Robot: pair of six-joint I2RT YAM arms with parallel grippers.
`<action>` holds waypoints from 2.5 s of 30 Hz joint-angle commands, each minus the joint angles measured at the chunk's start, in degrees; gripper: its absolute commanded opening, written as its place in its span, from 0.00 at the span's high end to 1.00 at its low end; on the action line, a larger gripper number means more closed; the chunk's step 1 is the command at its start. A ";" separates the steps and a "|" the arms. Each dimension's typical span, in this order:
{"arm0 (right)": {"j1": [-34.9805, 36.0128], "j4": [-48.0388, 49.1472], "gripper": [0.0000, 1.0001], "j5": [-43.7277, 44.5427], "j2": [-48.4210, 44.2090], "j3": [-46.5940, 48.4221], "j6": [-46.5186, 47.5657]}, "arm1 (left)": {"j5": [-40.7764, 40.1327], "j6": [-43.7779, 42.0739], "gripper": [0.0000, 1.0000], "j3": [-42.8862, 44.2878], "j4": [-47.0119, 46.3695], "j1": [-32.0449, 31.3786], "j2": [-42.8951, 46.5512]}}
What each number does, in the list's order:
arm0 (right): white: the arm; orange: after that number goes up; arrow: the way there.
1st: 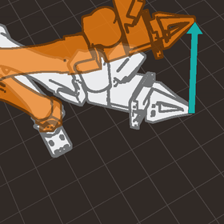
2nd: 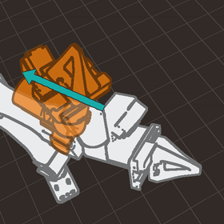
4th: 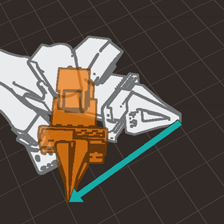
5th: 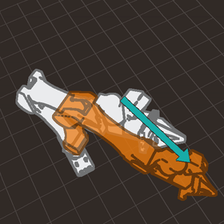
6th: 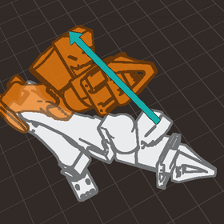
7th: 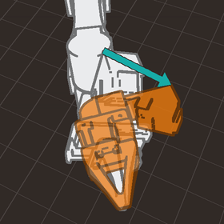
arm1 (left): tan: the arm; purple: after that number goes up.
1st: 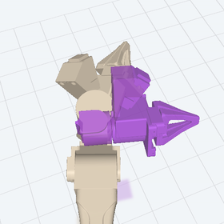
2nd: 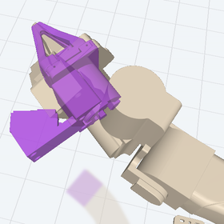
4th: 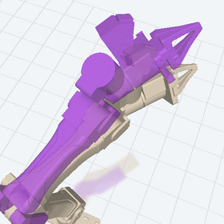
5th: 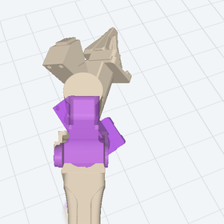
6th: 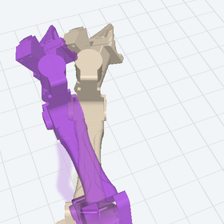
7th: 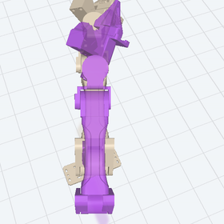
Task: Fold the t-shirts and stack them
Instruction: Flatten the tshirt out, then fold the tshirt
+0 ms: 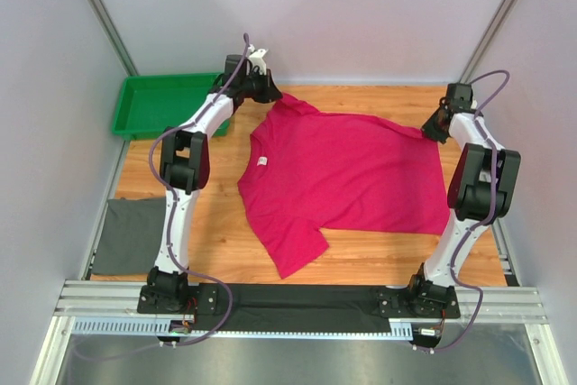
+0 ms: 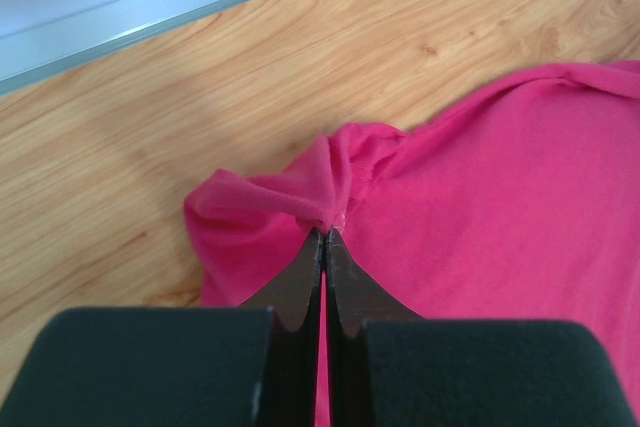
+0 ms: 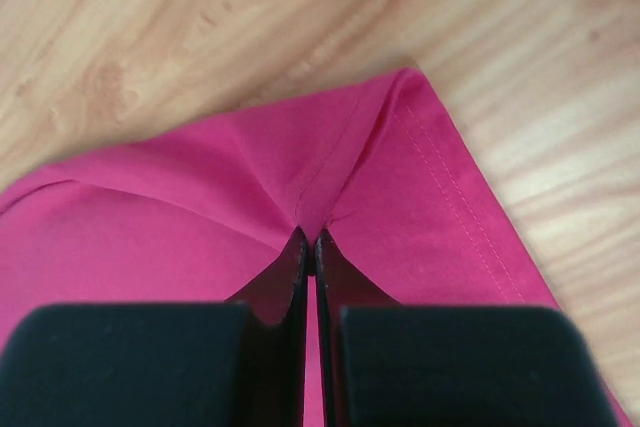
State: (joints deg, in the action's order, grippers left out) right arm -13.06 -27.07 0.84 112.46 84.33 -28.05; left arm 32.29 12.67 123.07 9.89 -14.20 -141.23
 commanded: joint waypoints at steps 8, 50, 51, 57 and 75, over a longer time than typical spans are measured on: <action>-3.10 -13.53 1.00 -4.26 8.55 18.66 1.86 | -4.61 10.44 1.00 -0.63 -2.24 -1.71 8.59; -10.76 -30.23 1.00 -11.13 8.91 20.69 4.67 | -7.86 19.15 1.00 -41.58 17.80 -2.68 42.70; -10.93 -30.06 1.00 -11.21 8.91 20.61 4.67 | -7.77 19.15 1.00 -41.94 17.80 -2.85 42.79; -11.55 -29.89 1.00 -10.86 9.62 19.38 4.85 | -8.65 19.24 1.00 -45.45 18.06 -3.91 44.19; -11.64 -29.44 1.00 -11.30 11.37 18.67 5.03 | -8.65 19.24 1.00 -51.35 18.15 -5.76 46.13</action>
State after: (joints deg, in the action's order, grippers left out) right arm -24.32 -57.01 -11.05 124.31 102.74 -23.90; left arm 23.33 31.66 71.83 28.14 -19.84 -98.04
